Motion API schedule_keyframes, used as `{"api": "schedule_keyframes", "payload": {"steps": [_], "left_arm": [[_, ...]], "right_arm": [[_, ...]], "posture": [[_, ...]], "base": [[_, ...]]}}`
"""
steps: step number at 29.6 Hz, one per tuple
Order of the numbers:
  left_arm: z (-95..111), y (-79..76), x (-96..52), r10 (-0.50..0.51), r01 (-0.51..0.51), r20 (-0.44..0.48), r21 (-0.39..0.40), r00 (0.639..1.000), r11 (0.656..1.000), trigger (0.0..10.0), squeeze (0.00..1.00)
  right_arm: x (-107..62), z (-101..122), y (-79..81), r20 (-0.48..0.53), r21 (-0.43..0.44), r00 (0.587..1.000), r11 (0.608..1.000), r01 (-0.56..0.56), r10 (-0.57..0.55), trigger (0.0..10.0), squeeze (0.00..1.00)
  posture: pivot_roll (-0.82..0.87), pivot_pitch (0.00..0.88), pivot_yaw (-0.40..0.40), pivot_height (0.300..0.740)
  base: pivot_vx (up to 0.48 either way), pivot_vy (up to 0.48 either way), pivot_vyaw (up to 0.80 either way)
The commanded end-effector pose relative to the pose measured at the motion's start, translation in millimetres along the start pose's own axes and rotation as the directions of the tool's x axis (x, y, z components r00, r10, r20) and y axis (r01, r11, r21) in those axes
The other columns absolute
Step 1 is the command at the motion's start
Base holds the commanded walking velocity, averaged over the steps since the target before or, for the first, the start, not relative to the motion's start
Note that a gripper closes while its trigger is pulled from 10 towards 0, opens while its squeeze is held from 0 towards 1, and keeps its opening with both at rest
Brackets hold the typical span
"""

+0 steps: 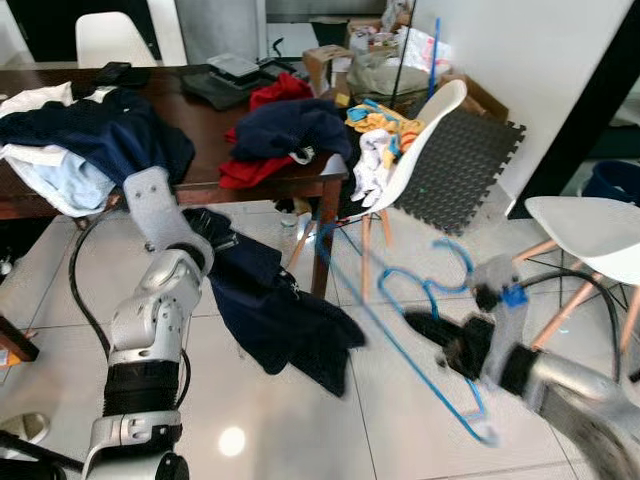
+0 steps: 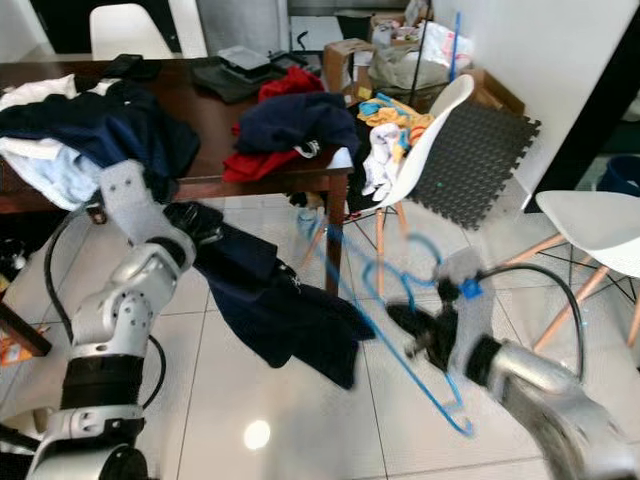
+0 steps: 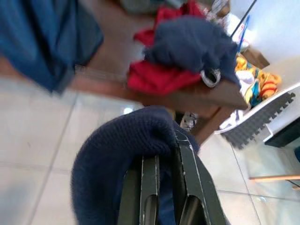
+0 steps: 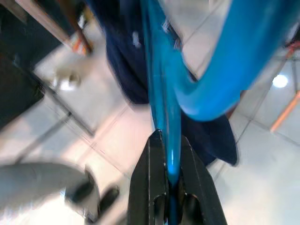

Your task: Hang hanger

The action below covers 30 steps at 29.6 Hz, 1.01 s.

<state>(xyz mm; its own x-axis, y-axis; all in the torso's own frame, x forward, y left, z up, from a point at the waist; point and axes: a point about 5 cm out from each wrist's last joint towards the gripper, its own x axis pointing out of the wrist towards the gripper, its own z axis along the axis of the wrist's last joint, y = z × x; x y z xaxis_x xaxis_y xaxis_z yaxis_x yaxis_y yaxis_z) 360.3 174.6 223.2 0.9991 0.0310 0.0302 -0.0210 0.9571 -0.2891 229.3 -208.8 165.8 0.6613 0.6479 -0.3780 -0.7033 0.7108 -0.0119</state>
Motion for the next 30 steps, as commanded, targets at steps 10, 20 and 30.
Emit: {"api": "schedule_keyframes", "payload": {"steps": [10,20,30], "left_arm": [[17.4,-25.8,8.9,-0.107,0.107,0.065,-0.005,0.992,0.994,10.0,0.0],[7.7,-50.1,4.6,-0.171,0.173,0.05,-0.037,0.984,0.984,10.0,0.0],[6.9,-54.0,5.7,-0.177,0.179,0.054,-0.039,0.983,0.983,10.0,0.0]], "right_arm": [[-9.0,11.7,22.9,-0.157,-0.14,0.972,0.97,-0.196,0.174,10.0,0.0],[15.7,21.7,56.0,-0.087,-0.136,0.953,0.944,-0.302,0.292,10.0,0.0],[42.8,22.3,53.5,-0.045,-0.074,0.984,0.982,-0.176,0.173,10.0,0.0]], "posture": [[0.0,0.12,-0.004,0.74],[0.0,0.123,0.001,0.74],[0.0,0.12,0.001,0.74]], "base": [[0.0,0.0,0.0],[0.0,0.0,0.0],[0.0,0.0,0.0]]}}
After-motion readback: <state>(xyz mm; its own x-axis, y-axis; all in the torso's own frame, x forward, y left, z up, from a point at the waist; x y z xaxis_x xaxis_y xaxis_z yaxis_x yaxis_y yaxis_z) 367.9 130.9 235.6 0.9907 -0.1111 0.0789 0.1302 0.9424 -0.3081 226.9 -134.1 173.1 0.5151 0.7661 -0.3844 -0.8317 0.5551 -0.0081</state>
